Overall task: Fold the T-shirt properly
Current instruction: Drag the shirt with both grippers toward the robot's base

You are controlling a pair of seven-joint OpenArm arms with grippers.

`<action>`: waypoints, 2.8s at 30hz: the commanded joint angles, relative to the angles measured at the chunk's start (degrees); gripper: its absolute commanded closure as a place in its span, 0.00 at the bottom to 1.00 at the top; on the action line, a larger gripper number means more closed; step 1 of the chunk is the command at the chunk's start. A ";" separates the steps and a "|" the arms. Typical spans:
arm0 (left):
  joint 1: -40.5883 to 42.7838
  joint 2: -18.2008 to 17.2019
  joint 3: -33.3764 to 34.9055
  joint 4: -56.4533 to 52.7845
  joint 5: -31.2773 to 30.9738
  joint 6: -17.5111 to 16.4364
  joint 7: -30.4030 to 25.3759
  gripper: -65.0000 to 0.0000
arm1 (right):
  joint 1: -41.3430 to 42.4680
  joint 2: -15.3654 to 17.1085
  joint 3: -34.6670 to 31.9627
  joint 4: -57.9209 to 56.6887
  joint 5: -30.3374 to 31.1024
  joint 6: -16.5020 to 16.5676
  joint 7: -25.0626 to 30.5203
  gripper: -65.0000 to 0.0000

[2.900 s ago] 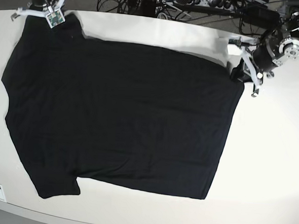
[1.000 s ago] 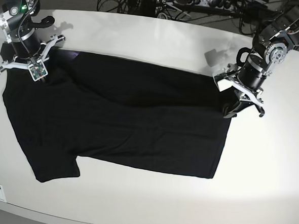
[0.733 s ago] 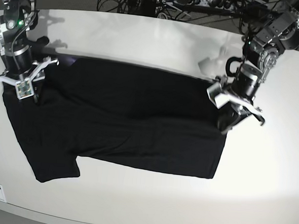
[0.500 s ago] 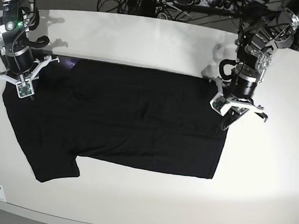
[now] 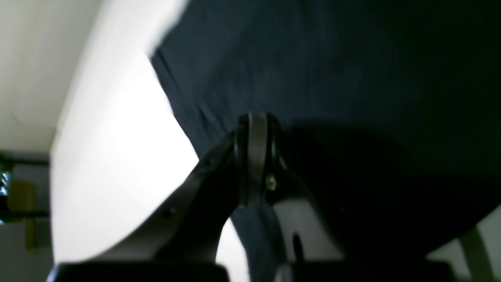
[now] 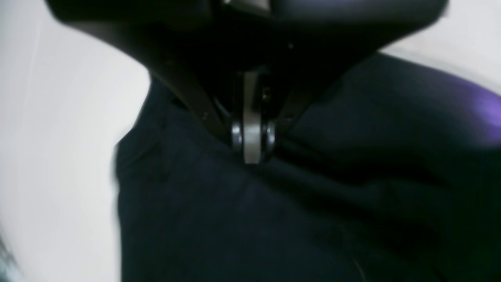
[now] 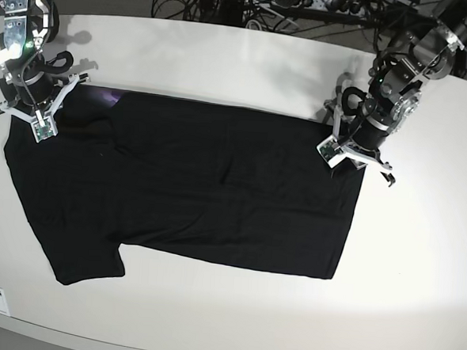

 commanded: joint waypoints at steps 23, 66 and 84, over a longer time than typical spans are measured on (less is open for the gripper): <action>15.89 -11.82 -0.52 18.67 1.66 -7.93 13.29 1.00 | -15.93 0.11 0.57 4.61 2.43 -0.28 -11.26 1.00; 24.87 -16.26 -0.52 24.37 8.79 -3.19 19.58 1.00 | -25.86 -0.04 0.57 7.50 2.69 -6.23 -16.20 1.00; 24.87 -16.26 -0.52 29.51 12.81 3.08 20.22 1.00 | -26.47 -0.02 0.57 17.25 -5.03 -11.10 -14.99 1.00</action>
